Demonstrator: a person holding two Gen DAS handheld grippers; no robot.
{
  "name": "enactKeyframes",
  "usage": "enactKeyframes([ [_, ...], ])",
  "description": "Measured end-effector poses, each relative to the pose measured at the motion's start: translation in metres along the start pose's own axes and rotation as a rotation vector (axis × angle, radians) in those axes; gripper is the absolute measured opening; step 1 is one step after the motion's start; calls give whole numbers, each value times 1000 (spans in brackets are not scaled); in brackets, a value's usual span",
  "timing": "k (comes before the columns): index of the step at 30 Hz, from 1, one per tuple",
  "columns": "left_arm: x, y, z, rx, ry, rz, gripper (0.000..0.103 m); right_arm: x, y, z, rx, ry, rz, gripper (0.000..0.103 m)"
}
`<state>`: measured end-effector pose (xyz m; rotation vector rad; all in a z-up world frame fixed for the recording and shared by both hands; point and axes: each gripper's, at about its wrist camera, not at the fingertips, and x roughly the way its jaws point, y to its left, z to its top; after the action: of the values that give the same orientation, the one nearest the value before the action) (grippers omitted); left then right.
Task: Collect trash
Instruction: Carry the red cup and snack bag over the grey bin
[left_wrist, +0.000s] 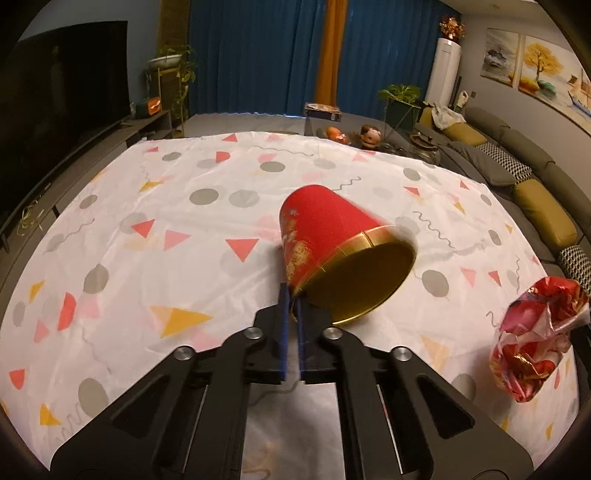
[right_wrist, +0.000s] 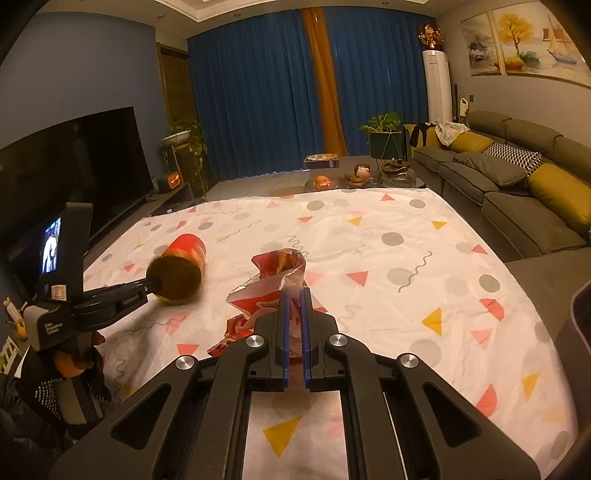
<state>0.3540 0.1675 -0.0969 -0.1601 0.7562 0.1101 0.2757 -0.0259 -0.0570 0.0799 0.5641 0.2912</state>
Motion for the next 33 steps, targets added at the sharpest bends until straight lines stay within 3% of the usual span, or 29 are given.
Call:
enactKeyframes([
  [6, -20, -2, -3, 8, -37, 2, 2, -14, 1, 0, -12, -17, -1, 6],
  [19, -121, -25, -30, 49, -162, -62, 2, -89, -8, -14, -32, -93, -19, 6],
  [33, -185, -113, -55, 173, -229, -222, 2, -169, -56, -29, 32, -189, -116, 6],
])
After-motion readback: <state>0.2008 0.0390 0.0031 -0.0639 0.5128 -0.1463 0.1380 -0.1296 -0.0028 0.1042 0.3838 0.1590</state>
